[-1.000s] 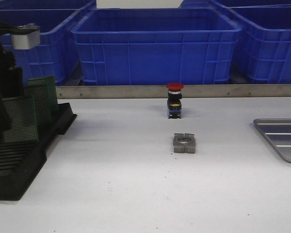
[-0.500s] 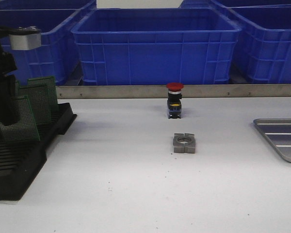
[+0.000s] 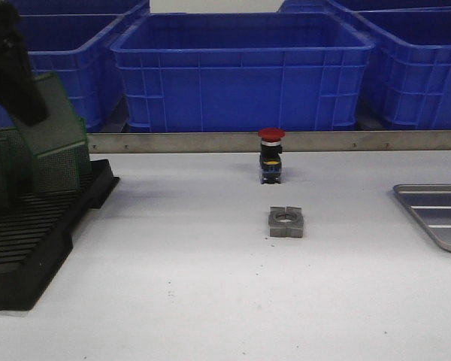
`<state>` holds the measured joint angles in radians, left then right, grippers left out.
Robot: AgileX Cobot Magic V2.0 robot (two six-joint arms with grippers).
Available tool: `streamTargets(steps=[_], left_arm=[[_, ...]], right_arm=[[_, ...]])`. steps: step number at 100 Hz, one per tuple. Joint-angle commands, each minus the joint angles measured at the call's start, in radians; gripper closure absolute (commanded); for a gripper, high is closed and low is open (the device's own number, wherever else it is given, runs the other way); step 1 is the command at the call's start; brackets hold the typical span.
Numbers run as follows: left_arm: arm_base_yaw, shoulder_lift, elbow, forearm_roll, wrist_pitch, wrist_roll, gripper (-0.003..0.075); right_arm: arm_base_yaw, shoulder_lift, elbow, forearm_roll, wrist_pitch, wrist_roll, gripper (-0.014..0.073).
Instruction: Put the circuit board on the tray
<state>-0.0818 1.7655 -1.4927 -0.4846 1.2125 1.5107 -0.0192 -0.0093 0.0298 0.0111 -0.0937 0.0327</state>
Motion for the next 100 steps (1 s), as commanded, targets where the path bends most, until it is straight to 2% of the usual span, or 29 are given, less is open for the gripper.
streamTargets(steps=[1, 20, 34, 46, 56, 64, 85, 92, 100], left_arm=[[-0.031, -0.09, -0.03, -0.15, 0.063, -0.039, 0.0738], [-0.165, -0.121, -0.03, -0.184, 0.061, -0.09, 0.0738], [-0.27, -0.119, -0.03, -0.195, 0.061, -0.094, 0.0738], [-0.324, -0.117, -0.03, -0.195, 0.061, -0.094, 0.0738], [-0.341, -0.117, -0.03, -0.195, 0.061, -0.094, 0.0738], [-0.346, -0.117, -0.03, -0.195, 0.061, -0.094, 0.0738], [-0.346, -0.117, -0.03, -0.195, 0.061, -0.094, 0.0738], [-0.346, -0.117, -0.03, -0.195, 0.061, -0.094, 0.0738], [-0.346, -0.117, -0.03, -0.195, 0.061, -0.094, 0.0738]], right_arm=[[0.001, -0.018, 0.004, -0.011, -0.082, 0.0, 0.0661], [0.001, -0.018, 0.004, -0.011, -0.086, 0.0, 0.0661], [0.001, -0.018, 0.003, -0.011, -0.139, 0.0, 0.0661], [0.001, -0.018, -0.051, -0.011, -0.095, 0.01, 0.0661], [0.001, -0.004, -0.157, -0.005, 0.056, 0.045, 0.0661], [0.001, 0.042, -0.267, -0.002, 0.251, 0.06, 0.0661], [0.001, 0.306, -0.596, 0.0, 0.752, 0.06, 0.0661], [0.001, 0.379, -0.672, 0.0, 0.834, 0.06, 0.0661], [0.001, 0.452, -0.736, 0.0, 0.864, 0.06, 0.0661]])
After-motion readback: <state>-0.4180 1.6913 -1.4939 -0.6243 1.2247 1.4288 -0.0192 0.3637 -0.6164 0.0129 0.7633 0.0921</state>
